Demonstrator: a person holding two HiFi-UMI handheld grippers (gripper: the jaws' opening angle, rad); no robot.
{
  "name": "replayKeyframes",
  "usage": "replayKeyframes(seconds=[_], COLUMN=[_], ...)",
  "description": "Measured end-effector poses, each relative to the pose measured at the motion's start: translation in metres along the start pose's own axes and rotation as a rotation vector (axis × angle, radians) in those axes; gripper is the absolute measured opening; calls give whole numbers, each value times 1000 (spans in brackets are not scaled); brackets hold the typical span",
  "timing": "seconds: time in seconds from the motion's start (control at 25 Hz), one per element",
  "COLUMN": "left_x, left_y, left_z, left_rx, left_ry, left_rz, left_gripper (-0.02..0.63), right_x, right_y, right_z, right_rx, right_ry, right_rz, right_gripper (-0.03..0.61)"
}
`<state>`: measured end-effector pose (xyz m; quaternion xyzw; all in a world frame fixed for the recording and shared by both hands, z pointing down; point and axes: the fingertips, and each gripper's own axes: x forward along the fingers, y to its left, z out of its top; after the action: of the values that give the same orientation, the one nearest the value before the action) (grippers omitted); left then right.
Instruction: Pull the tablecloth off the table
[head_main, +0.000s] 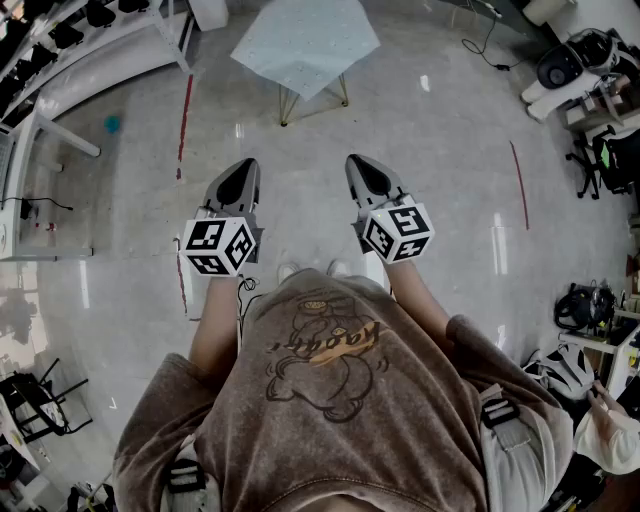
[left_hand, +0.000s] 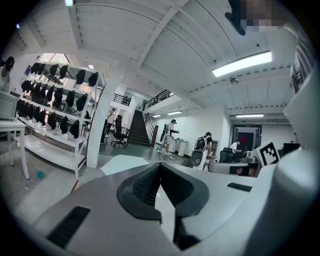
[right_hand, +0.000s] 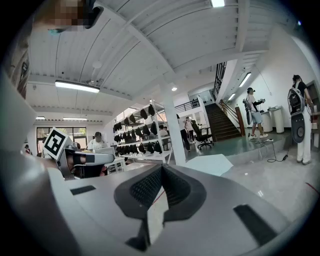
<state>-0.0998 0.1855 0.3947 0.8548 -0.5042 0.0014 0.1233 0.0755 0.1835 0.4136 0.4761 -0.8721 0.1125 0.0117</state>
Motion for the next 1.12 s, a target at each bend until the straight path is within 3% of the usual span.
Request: replayKeyframes(seconds=[0.48, 0.84, 1.12], left_x=[8, 17, 42], left_y=[28, 37, 44], left_z=[-2, -12, -6], left_rx=[56, 44, 39], left_ry=[28, 42, 36], left_rz=[-74, -116, -111], left_gripper=[18, 18, 18], right_x=[16, 20, 38], right_y=[11, 2, -14], right_z=[-8, -21, -15], right_rx=[-4, 11, 23], right_ry=[-49, -44, -57], right_rz=[-81, -155, -142], right_gripper=[6, 6, 6])
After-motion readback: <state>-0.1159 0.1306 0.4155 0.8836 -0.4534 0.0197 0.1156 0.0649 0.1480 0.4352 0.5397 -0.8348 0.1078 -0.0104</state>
